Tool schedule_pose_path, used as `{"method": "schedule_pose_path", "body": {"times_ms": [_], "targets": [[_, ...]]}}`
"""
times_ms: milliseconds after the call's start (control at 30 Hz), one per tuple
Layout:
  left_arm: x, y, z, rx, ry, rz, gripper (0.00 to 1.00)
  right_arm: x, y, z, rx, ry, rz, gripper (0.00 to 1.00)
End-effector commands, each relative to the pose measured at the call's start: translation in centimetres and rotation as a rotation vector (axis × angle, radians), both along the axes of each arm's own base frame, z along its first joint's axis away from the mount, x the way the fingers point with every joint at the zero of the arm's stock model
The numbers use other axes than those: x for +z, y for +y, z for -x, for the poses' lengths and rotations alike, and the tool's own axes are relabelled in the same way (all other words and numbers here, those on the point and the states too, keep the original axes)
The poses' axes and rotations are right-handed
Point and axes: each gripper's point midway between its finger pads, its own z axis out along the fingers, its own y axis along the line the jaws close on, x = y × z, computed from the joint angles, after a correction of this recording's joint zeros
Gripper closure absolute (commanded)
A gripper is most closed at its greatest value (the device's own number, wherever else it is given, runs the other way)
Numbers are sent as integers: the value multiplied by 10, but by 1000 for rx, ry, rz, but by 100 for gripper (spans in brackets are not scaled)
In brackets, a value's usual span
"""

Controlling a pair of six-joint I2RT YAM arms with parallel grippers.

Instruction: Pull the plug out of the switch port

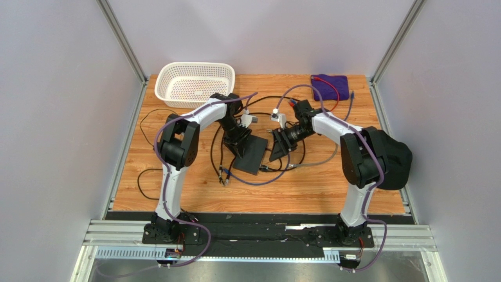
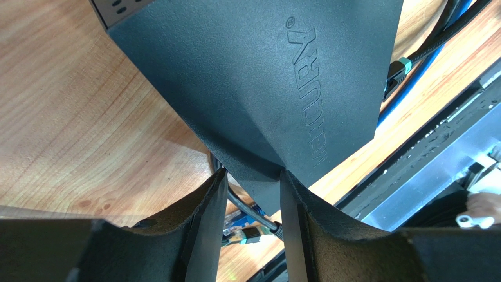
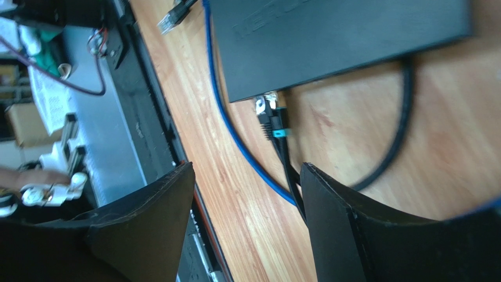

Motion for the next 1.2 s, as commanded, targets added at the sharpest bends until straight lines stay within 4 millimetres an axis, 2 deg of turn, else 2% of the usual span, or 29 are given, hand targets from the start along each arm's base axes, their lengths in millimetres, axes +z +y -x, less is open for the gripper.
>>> {"method": "schedule_pose_path", "body": {"times_ms": [0, 133, 333, 467, 900, 1167], "targets": [[-27, 10, 1, -14, 13, -78, 53, -1, 16, 16, 114, 51, -90, 29], [-31, 13, 3, -18, 17, -95, 54, -19, 22, 19, 123, 69, -74, 29], [-35, 16, 6, -18, 28, -113, 53, -39, 30, 9, 71, 76, -73, 36], [-37, 17, 8, -21, 35, -114, 53, -54, 33, 5, 45, 100, -69, 37], [-37, 17, 7, -23, 35, -110, 53, -81, 39, 7, 52, 127, -43, 40], [-37, 17, 7, -26, 31, -112, 53, -90, 39, 12, 76, 138, -24, 53]]}}
